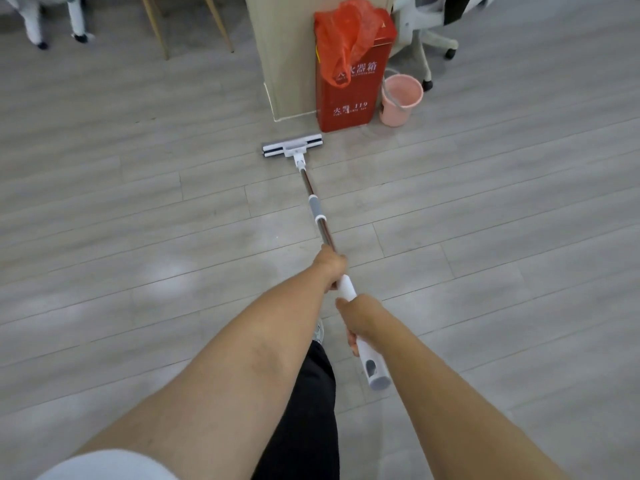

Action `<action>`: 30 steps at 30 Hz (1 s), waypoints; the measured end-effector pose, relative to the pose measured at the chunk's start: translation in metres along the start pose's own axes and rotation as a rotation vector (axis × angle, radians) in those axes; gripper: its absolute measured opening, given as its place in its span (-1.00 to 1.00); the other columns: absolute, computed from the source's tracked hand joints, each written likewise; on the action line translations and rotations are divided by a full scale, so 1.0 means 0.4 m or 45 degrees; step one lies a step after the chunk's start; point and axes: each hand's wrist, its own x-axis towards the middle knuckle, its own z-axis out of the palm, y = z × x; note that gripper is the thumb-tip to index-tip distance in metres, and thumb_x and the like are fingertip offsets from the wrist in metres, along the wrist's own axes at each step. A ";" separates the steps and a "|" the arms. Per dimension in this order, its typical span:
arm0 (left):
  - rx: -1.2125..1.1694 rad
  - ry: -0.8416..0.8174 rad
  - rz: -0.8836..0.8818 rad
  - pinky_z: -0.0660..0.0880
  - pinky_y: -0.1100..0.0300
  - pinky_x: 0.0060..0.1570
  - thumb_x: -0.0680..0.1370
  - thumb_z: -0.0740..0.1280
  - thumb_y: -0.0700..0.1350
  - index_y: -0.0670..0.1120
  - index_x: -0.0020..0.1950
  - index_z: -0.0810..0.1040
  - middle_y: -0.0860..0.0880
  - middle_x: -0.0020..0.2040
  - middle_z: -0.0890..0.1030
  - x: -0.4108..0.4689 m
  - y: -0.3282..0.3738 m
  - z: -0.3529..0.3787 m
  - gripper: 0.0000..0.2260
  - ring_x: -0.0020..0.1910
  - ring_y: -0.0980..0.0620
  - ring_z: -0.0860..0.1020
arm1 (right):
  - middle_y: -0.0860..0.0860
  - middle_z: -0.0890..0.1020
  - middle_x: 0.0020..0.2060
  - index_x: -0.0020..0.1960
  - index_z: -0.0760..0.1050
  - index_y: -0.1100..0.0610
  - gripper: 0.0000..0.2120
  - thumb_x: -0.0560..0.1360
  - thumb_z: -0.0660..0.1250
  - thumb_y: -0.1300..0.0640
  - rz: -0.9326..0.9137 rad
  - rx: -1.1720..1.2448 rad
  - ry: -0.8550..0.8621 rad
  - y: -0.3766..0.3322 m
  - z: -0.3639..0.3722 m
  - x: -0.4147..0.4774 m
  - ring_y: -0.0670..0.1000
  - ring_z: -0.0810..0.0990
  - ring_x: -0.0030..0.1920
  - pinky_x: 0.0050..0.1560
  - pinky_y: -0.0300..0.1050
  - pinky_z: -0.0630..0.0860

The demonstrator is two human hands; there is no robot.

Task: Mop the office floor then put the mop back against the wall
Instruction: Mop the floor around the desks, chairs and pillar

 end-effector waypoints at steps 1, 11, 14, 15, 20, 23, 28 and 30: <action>-0.018 -0.015 0.006 0.44 0.16 -0.45 0.63 0.17 -0.16 -0.06 0.40 0.33 -0.13 0.15 0.53 -0.035 -0.044 0.034 -0.67 -0.06 -0.12 0.53 | 0.07 0.53 -0.46 0.07 0.48 0.23 -0.62 0.65 0.08 -0.07 0.012 -0.028 0.018 0.057 0.016 -0.025 0.11 0.54 -0.41 -0.02 0.01 0.63; -0.081 -0.051 -0.005 0.55 0.12 -0.34 0.60 0.17 -0.13 0.00 0.38 0.34 -0.13 0.16 0.57 -0.500 -0.554 0.396 -0.66 0.02 -0.15 0.60 | 0.07 0.54 -0.51 0.07 0.42 0.19 -0.69 0.61 0.19 -0.07 0.209 0.051 -0.021 0.709 0.244 -0.328 0.08 0.54 -0.44 0.02 0.06 0.67; -0.096 -0.061 -0.017 0.54 0.12 -0.33 0.61 0.17 -0.15 -0.02 0.40 0.34 -0.14 0.18 0.56 -0.627 -0.652 0.465 -0.65 0.05 -0.15 0.59 | 0.08 0.57 -0.48 0.11 0.38 0.20 -0.67 0.62 0.16 -0.09 0.173 0.046 -0.090 0.846 0.270 -0.421 0.10 0.56 -0.42 0.02 0.07 0.66; -0.106 -0.057 -0.018 0.52 0.13 -0.33 0.61 0.17 -0.15 -0.03 0.39 0.34 -0.15 0.18 0.56 -0.659 -0.667 0.478 -0.66 0.05 -0.15 0.57 | 0.08 0.58 -0.49 0.09 0.37 0.20 -0.67 0.62 0.15 -0.08 0.149 0.043 -0.105 0.874 0.272 -0.446 0.12 0.57 -0.39 0.05 0.10 0.66; -0.102 -0.015 -0.035 0.52 0.10 -0.28 0.63 0.18 -0.16 -0.11 0.33 0.38 -0.18 0.16 0.55 -0.743 -0.671 0.488 -0.73 0.05 -0.16 0.56 | 0.06 0.58 -0.51 0.04 0.40 0.17 -0.78 0.61 0.18 0.00 0.037 0.102 -0.083 0.911 0.261 -0.526 0.10 0.57 -0.42 0.00 0.14 0.66; -0.114 0.000 -0.034 0.50 0.13 -0.33 0.60 0.19 -0.16 -0.11 0.31 0.40 -0.16 0.11 0.56 -0.731 -0.675 0.475 -0.72 0.01 -0.16 0.57 | 0.06 0.57 -0.53 0.03 0.43 0.19 -0.78 0.62 0.20 0.03 0.030 0.080 -0.042 0.896 0.268 -0.529 0.07 0.56 -0.48 -0.10 0.09 0.67; -0.265 -0.002 -0.032 0.60 0.05 -0.21 0.59 0.21 -0.14 -0.02 0.29 0.40 -0.12 0.08 0.57 -0.657 -0.687 0.466 -0.74 -0.03 -0.14 0.58 | 0.08 0.57 -0.45 0.06 0.39 0.20 -0.81 0.62 0.21 0.06 0.050 0.066 -0.084 0.865 0.267 -0.468 0.07 0.55 -0.46 -0.14 0.08 0.68; -0.288 0.006 -0.029 0.65 -0.02 -0.10 0.58 0.23 -0.13 0.01 0.33 0.39 -0.11 0.09 0.57 -0.614 -0.674 0.464 -0.69 0.01 -0.16 0.61 | 0.09 0.58 -0.41 0.09 0.39 0.20 -0.80 0.60 0.21 0.07 0.060 0.024 -0.075 0.842 0.257 -0.430 0.08 0.56 -0.45 -0.16 0.09 0.68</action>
